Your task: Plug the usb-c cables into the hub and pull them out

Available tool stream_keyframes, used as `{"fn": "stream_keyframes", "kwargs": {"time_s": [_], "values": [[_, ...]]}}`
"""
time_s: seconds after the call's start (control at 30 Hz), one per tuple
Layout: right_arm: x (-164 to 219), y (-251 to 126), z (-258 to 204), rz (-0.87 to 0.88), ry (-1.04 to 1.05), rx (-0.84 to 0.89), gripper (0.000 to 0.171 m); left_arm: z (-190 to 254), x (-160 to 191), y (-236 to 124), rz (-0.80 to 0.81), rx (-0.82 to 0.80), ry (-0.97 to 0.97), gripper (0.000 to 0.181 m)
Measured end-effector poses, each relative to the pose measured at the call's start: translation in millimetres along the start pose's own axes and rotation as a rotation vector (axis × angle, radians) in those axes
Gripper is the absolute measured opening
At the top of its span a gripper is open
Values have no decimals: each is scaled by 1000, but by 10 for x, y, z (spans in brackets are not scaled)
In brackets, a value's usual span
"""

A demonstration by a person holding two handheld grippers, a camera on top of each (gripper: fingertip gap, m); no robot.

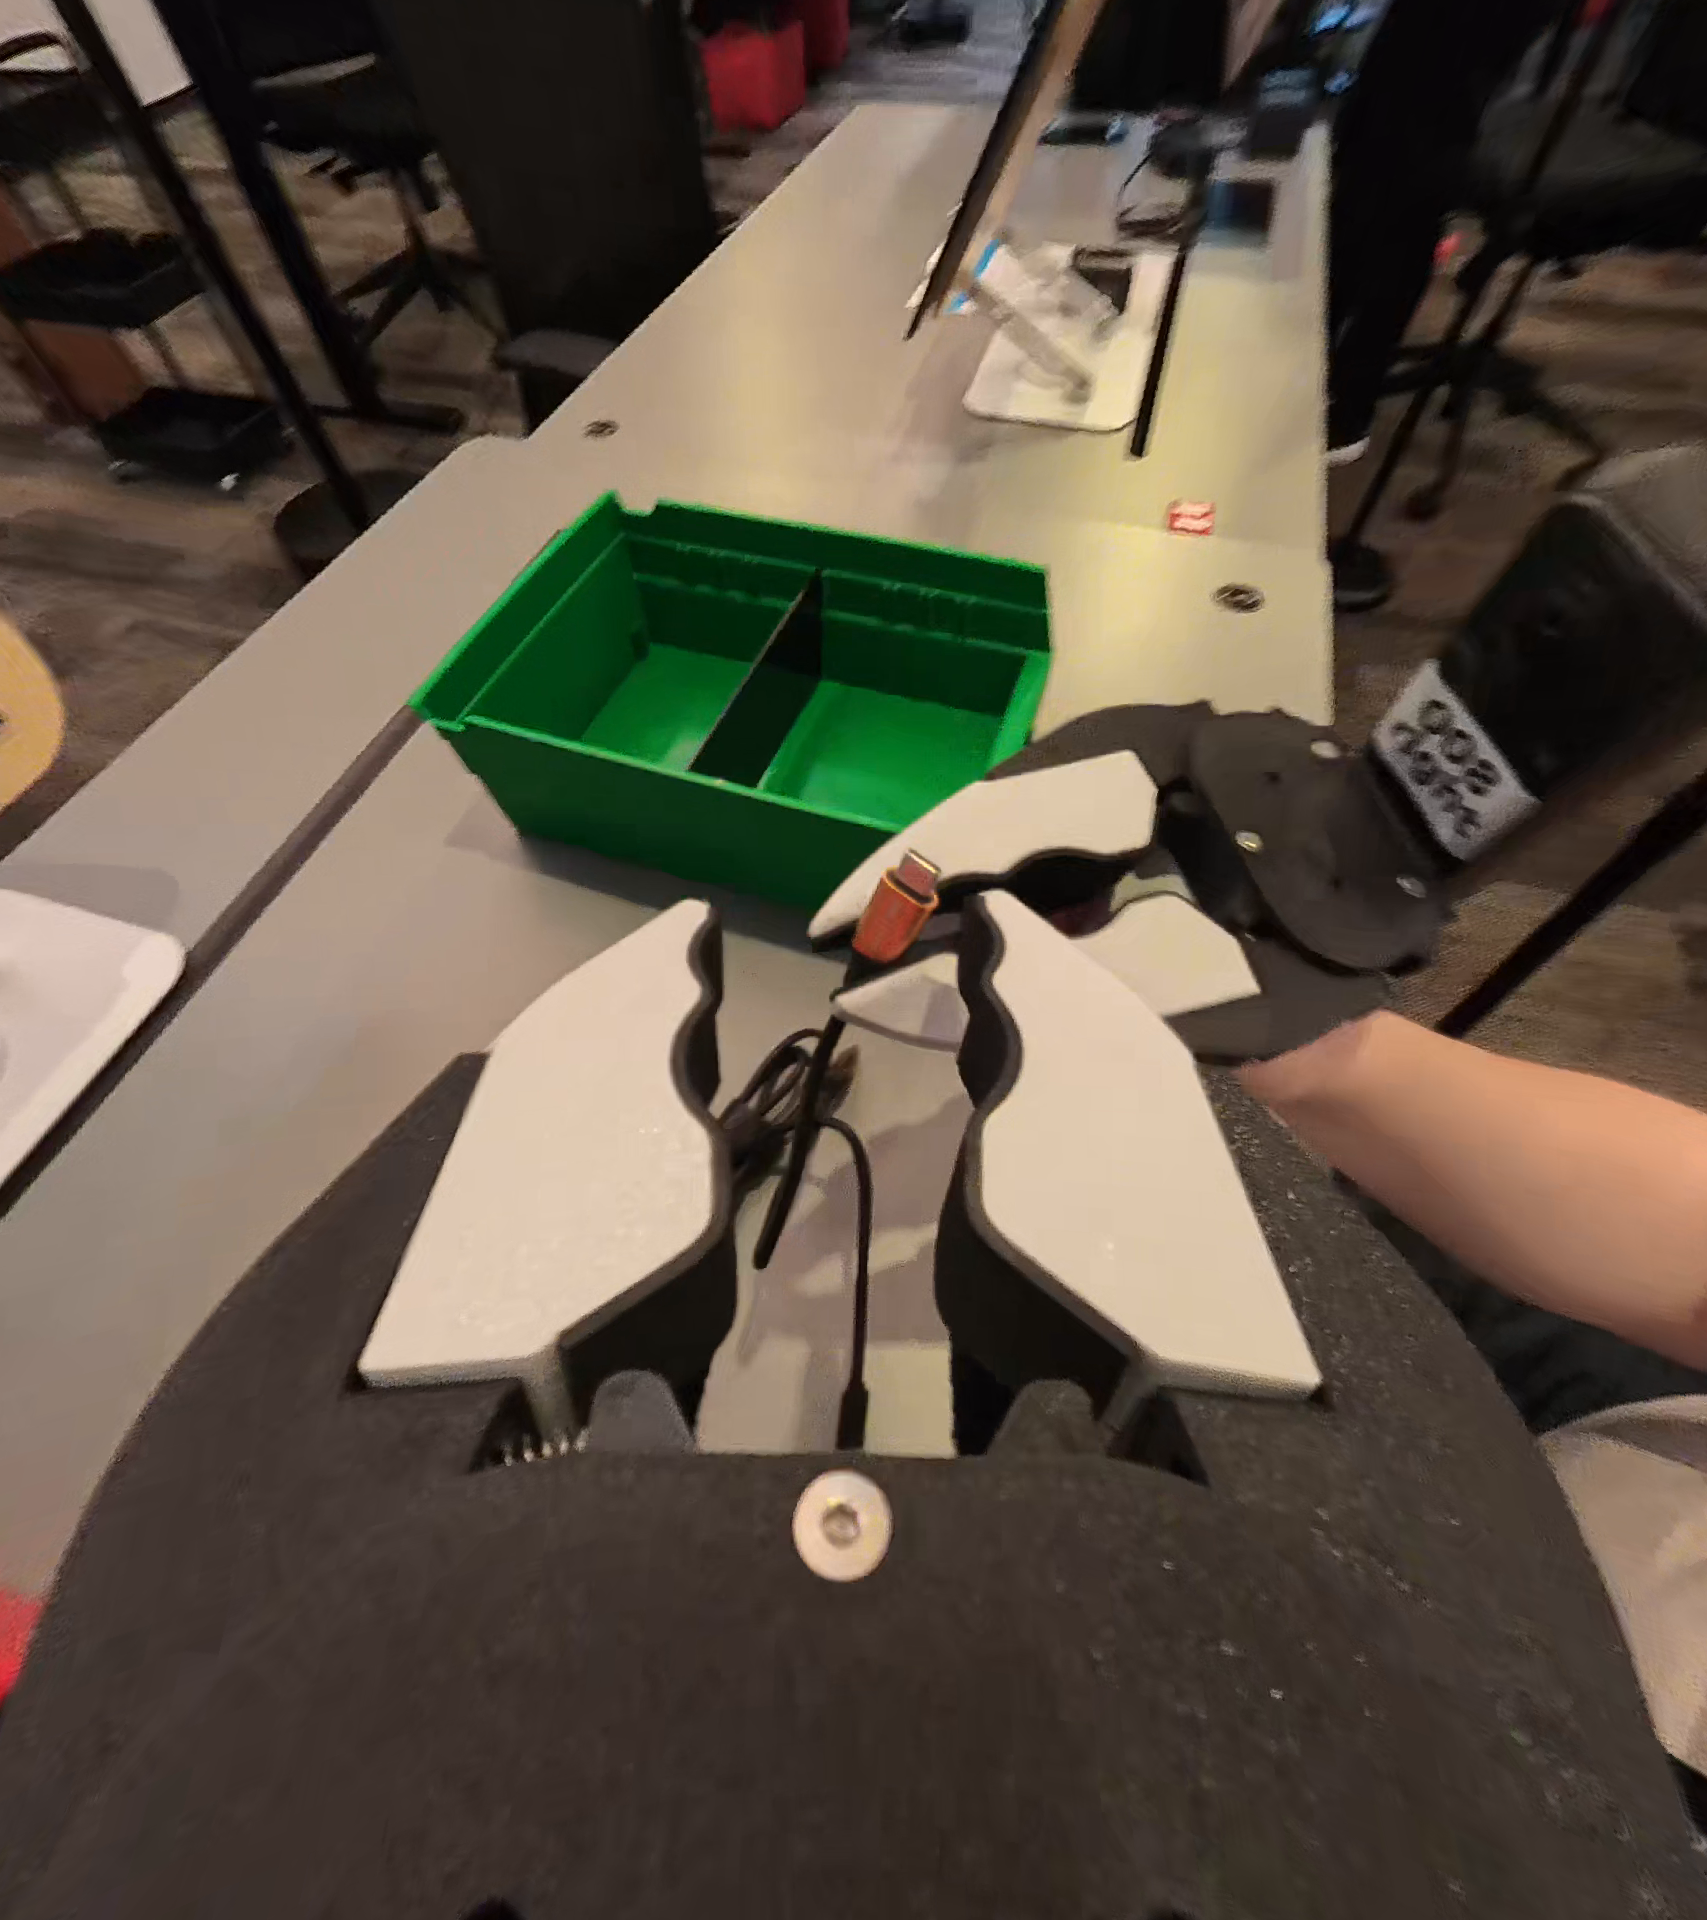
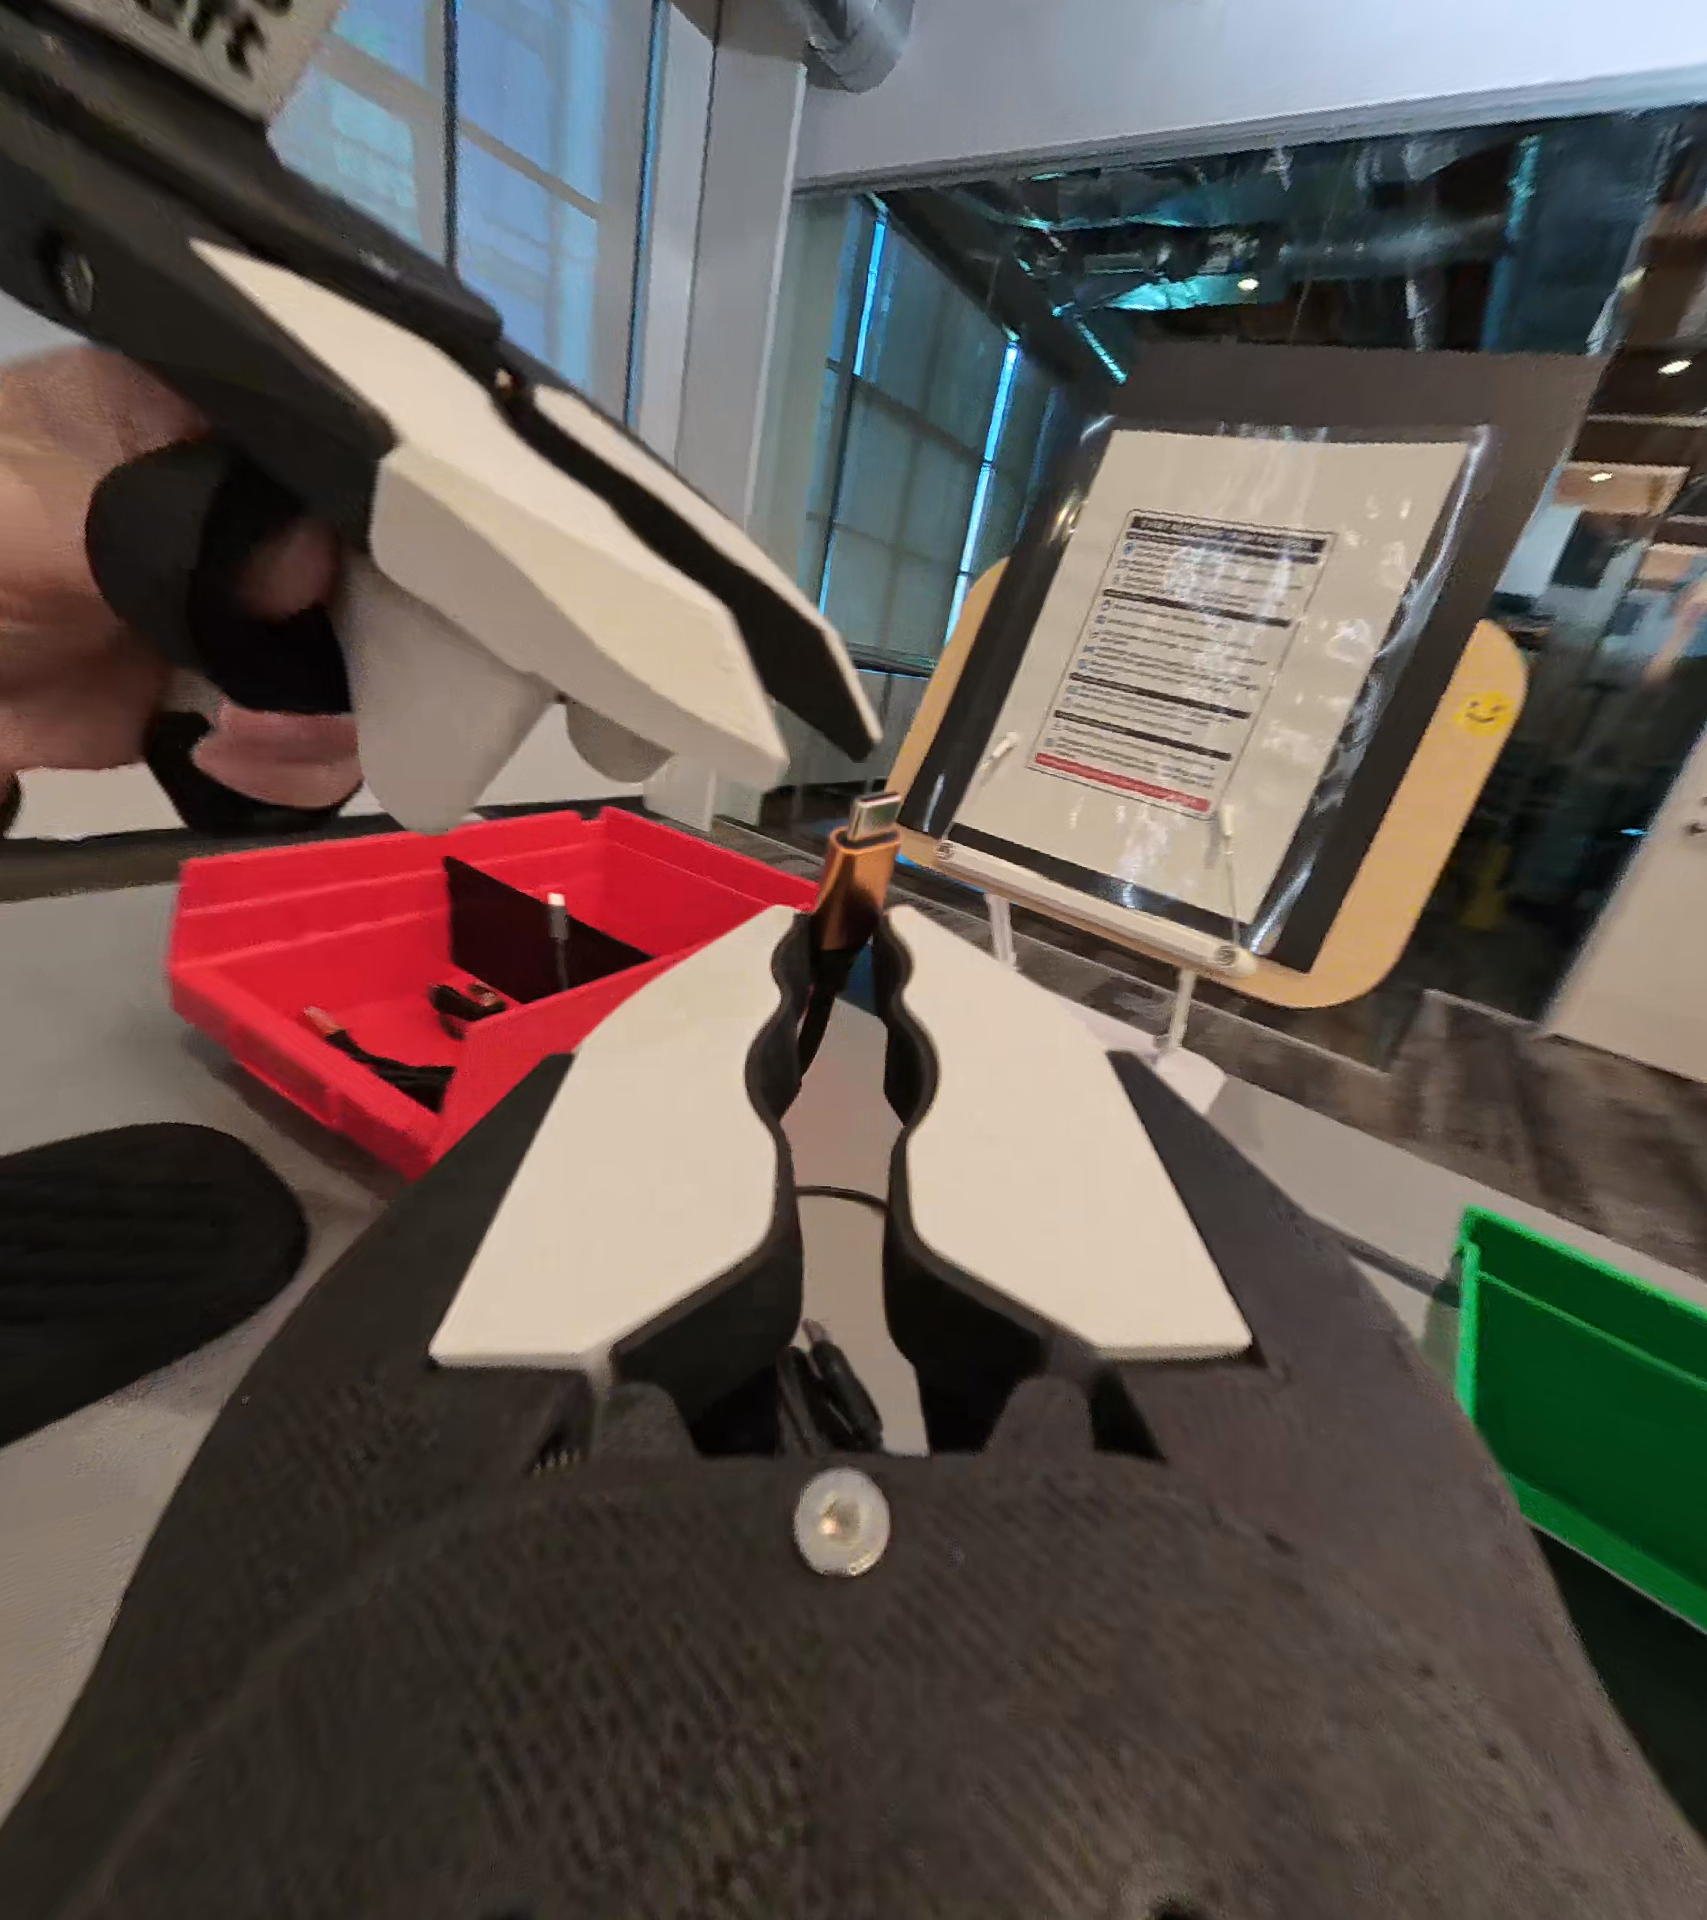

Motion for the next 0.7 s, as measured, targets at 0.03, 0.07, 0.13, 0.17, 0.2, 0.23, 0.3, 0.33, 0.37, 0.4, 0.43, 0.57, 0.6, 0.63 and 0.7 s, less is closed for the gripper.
{"fn": "stream_keyframes", "kwargs": {"time_s": [0.03, 0.07, 0.13, 0.17, 0.2, 0.23, 0.3, 0.33, 0.37, 0.4, 0.43, 0.57, 0.6, 0.63, 0.7], "values": [[3, 21, -13, -1, -19, 18, 12, -17, -1, 38, -21, -31, 4, 46], [3, 40, -25, -1, -39, 35, 12, -22, 2, 75, -39, -52, 8, 48], [11, 81, -25, -13, -80, 85, 12, -12, 28, 152, -84, -67, 12, 52], [12, 100, -31, -19, -104, 105, 12, -29, 52, 189, -111, -84, 12, 51], [11, 116, -34, -23, -124, 124, 12, -51, 82, 221, -139, -99, 12, 50], [30, 136, -15, -40, -136, 153, 12, -68, 92, 236, -149, -106, 5, 48], [53, 173, -22, -49, -153, 163, 12, -72, 117, 242, -162, -92, 5, 41], [60, 185, -30, -48, -154, 157, 12, -64, 134, 239, -165, -79, 12, 38], [67, 191, -27, -51, -155, 159, 12, -58, 155, 229, -169, -65, 21, 40], [77, 191, -12, -57, -159, 164, 12, -67, 180, 209, -173, -59, 30, 46], [88, 183, 7, -64, -166, 169, 12, -102, 204, 180, -176, -69, 39, 50], [209, 117, 79, -126, -162, 164, 12, -341, 296, 57, -181, -164, 73, 59], [228, 92, 61, -118, -142, 143, 12, -327, 318, 64, -180, -139, 82, 60], [236, 63, 38, -97, -114, 121, 12, -274, 351, 93, -185, -94, 87, 59], [256, 13, 15, -69, -61, 100, 12, -132, 456, 191, -230, -11, 113, 62]]}}
Point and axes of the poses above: each gripper's, where its closed fingertips meet, y out along the fingers, x out of its underside, z = x × y across the jaws, the point moved 2 cm from there along -y, back along the fingers, and after that the axes turned 13 degrees about -z, right-handed, at the moved point
